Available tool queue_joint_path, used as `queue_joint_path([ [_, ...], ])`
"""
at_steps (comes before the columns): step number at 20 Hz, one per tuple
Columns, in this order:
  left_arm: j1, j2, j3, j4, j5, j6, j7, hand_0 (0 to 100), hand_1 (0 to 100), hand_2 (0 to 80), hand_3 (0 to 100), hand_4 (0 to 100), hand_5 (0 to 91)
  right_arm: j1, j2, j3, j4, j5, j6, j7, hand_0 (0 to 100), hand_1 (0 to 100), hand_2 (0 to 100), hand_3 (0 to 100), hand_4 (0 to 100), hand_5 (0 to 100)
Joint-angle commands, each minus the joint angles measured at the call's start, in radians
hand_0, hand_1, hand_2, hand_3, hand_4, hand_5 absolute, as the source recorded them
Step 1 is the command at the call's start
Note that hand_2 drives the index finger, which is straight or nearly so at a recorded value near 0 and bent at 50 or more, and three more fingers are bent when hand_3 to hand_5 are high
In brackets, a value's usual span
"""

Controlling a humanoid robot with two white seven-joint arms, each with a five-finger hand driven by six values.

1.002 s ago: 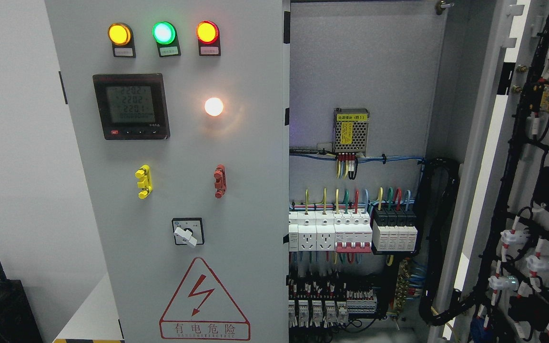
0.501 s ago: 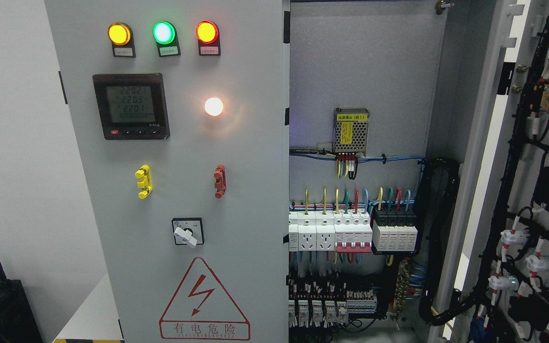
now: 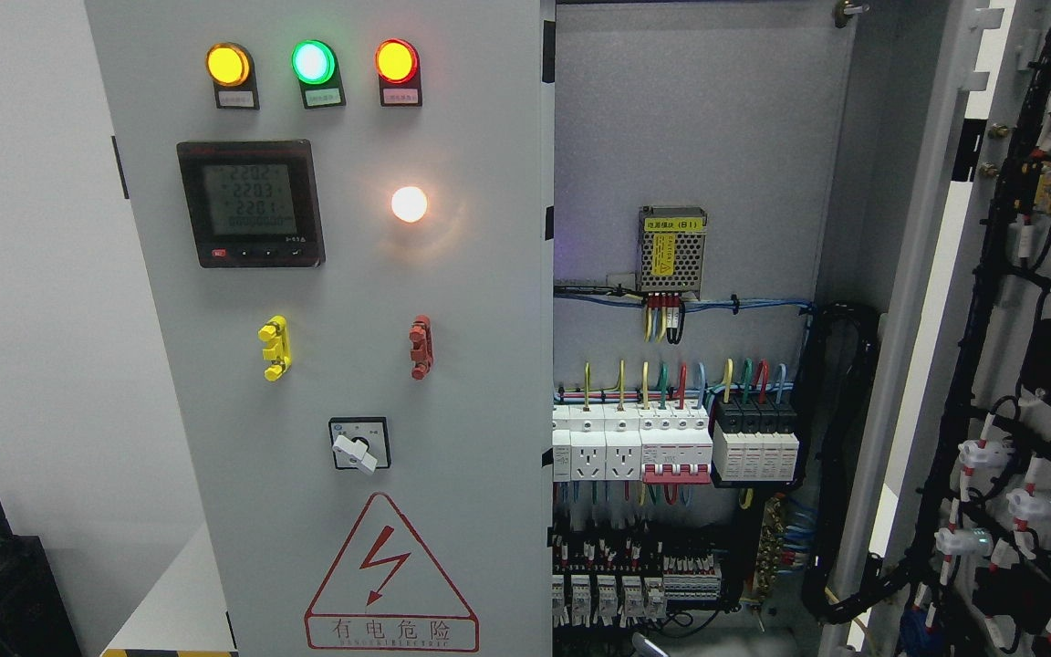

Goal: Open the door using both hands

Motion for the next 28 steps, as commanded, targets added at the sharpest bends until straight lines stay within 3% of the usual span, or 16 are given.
queue_joint_path([
  [1, 0.029, -0.001, 0.0, -0.032, 0.0, 0.0, 0.001, 0, 0, 0.0, 0, 4, 0.0, -0.077, 0.007, 0.017, 0.02, -0.042, 0.035, -0.007, 0, 0, 0, 0, 0, 0],
  [7, 0.029, -0.002, 0.0, -0.032, 0.0, 0.0, 0.001, 0, 0, 0.0, 0, 4, 0.0, -0.141, 0.014, 0.015, 0.055, -0.044, 0.113, -0.007, 0, 0, 0, 0, 0, 0],
  [11, 0.029, -0.001, 0.0, -0.032, 0.0, 0.0, 0.002, 0, 0, 0.0, 0, 4, 0.0, -0.195, 0.063, 0.014, 0.107, -0.056, 0.156, -0.007, 0, 0, 0, 0, 0, 0],
  [17, 0.029, -0.001, 0.0, -0.032, 0.0, 0.0, 0.001, 0, 0, 0.0, 0, 4, 0.0, -0.297, 0.109, 0.015, 0.222, -0.058, 0.187, -0.007, 0, 0, 0, 0, 0, 0],
  [28, 0.029, -0.001, 0.0, -0.032, 0.0, 0.0, 0.001, 0, 0, 0.0, 0, 4, 0.0, -0.385, 0.109, 0.014, 0.356, -0.071, 0.194, -0.001, 0, 0, 0, 0, 0, 0],
])
